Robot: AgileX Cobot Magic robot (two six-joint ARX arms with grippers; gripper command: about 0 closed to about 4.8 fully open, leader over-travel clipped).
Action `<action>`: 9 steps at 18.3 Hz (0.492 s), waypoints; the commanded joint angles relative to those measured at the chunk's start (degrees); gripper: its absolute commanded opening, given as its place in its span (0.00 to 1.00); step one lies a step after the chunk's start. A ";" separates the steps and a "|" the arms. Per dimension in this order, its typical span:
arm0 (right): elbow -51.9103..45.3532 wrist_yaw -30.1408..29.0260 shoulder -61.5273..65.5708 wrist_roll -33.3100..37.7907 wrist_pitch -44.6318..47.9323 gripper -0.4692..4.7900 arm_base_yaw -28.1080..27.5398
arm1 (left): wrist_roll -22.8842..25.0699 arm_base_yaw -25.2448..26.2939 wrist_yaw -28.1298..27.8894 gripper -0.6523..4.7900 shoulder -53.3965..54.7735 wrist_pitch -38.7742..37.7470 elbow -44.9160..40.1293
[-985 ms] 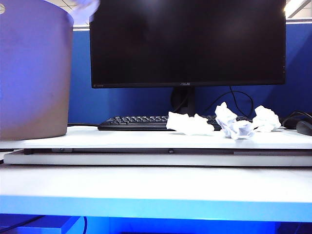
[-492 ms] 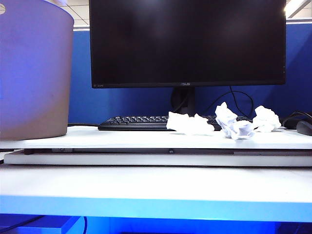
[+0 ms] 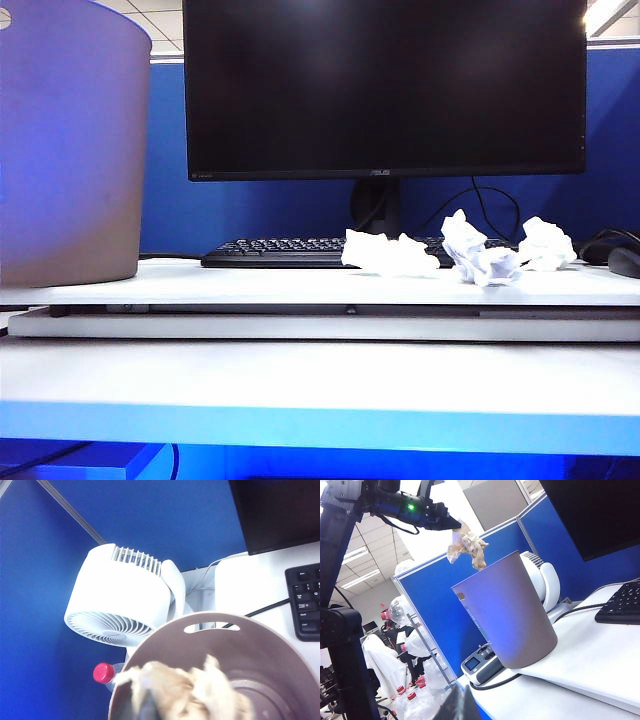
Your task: Pick up all paper balls from the table and place them in the pink trash can.
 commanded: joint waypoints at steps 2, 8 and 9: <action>0.11 -0.35 -0.09 -0.15 0.55 0.08 0.00 | 0.24 0.09 0.17 0.43 -0.31 0.85 0.09; 0.11 -0.31 -0.07 -0.20 0.52 0.08 -0.02 | -5.57 0.04 33.20 0.65 0.76 7.82 0.07; 0.11 -0.04 -0.09 -0.22 0.50 0.08 -0.04 | -7.45 -0.37 41.44 0.65 1.73 9.14 0.07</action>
